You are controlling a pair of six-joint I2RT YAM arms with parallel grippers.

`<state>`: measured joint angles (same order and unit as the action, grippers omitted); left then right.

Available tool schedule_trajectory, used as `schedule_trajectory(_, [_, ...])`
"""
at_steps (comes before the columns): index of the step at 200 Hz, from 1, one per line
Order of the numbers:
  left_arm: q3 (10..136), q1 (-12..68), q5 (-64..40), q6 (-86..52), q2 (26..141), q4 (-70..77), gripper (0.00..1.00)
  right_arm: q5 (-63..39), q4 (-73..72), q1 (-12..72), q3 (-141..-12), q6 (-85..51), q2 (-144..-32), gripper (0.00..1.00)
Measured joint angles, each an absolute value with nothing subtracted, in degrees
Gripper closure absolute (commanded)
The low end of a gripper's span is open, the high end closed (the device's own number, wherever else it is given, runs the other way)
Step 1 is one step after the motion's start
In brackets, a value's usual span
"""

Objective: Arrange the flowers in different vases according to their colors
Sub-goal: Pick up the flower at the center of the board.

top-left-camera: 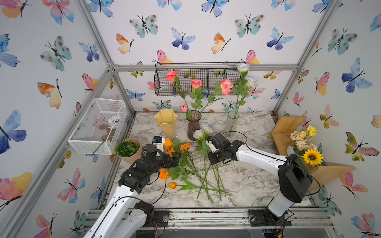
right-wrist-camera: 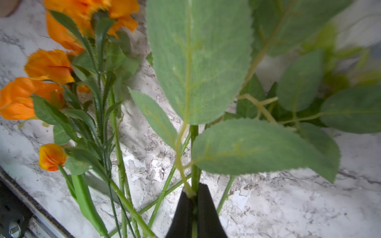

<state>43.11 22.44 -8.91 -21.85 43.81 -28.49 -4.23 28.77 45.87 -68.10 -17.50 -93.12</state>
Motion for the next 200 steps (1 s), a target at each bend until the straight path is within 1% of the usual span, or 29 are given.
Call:
schedule_trajectory(27, [43.11,22.44,-8.91,-21.85,43.66,-28.49,0.01,-4.19,25.26,45.87,-66.85,-16.21,-89.21,0.98])
schedule_trajectory(98, [43.11,22.44,-8.91,-21.85,43.18,-28.49,0.01,-4.32,10.9,45.87,-54.81,-13.87,-83.48,0.98])
schedule_trajectory(147, [43.11,22.44,-8.91,-21.85,43.0,-28.49,0.01,-5.15,2.46,45.87,-50.98,-10.66,-78.13,0.98])
schedule_trajectory(171, [43.11,22.44,-8.91,-21.85,42.83,-28.47,0.01,-5.06,1.63,45.84,-51.13,-10.0,-78.5,0.98])
schedule_trajectory(200, [43.11,22.44,-8.91,-21.85,42.57,-28.49,0.01,-5.04,3.16,45.84,-52.18,-10.02,-82.3,0.98])
